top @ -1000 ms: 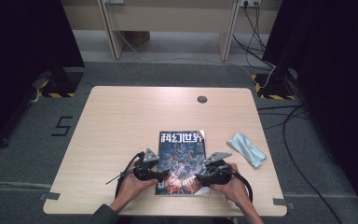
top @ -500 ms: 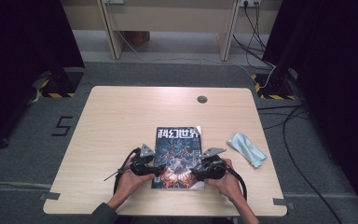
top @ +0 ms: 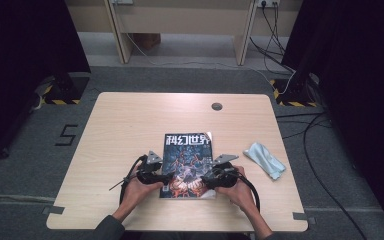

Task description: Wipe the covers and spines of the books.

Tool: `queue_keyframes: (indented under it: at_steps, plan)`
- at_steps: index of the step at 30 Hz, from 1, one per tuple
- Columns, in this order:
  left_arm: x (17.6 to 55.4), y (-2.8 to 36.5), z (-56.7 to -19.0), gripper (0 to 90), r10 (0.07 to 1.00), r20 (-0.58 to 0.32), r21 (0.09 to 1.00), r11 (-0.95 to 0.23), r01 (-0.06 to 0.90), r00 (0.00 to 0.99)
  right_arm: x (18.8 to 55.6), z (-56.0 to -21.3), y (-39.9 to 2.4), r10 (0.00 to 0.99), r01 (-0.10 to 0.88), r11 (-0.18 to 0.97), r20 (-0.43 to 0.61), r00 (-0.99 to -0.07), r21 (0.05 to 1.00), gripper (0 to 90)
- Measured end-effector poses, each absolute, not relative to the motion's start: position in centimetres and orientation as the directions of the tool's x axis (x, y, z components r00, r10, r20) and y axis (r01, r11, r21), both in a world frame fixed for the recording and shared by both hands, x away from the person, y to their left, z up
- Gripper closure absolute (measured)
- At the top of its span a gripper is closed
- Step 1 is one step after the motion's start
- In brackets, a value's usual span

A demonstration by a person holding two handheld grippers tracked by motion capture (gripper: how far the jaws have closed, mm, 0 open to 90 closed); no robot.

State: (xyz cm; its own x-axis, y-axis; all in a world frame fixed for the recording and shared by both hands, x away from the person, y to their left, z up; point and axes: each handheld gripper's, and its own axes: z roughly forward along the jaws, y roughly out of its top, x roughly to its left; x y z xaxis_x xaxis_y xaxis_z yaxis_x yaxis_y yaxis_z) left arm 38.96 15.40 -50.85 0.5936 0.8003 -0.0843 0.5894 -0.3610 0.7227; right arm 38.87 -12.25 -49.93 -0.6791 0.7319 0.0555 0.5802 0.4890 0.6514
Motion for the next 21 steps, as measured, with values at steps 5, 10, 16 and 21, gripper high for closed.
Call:
queue_keyframes:
  at_steps: [5, 10, 16, 21]
  plan:
    - [38.9, 15.3, -50.9, 34.9, 0.804, -0.097, 0.720, -0.350, 0.599, 0.587, 38.9, -49.9, -12.2, 0.733, 0.580, 0.489, 0.054, -0.678, 0.652, 38.3]
    - [38.9, 15.4, -50.9, 32.1, 0.806, -0.097, 0.724, -0.345, 0.597, 0.584, 39.0, -49.9, -12.4, 0.731, 0.586, 0.479, 0.073, -0.679, 0.653, 37.0]
    - [38.4, 15.8, -50.3, 26.8, 0.805, -0.141, 0.743, -0.299, 0.599, 0.576, 39.2, -48.2, -14.0, 0.743, 0.577, 0.433, 0.088, -0.663, 0.692, 38.9]
    - [37.8, 16.4, -49.9, 25.6, 0.798, -0.165, 0.744, -0.285, 0.605, 0.579, 39.6, -47.2, -15.8, 0.772, 0.571, 0.414, 0.058, -0.633, 0.709, 40.7]
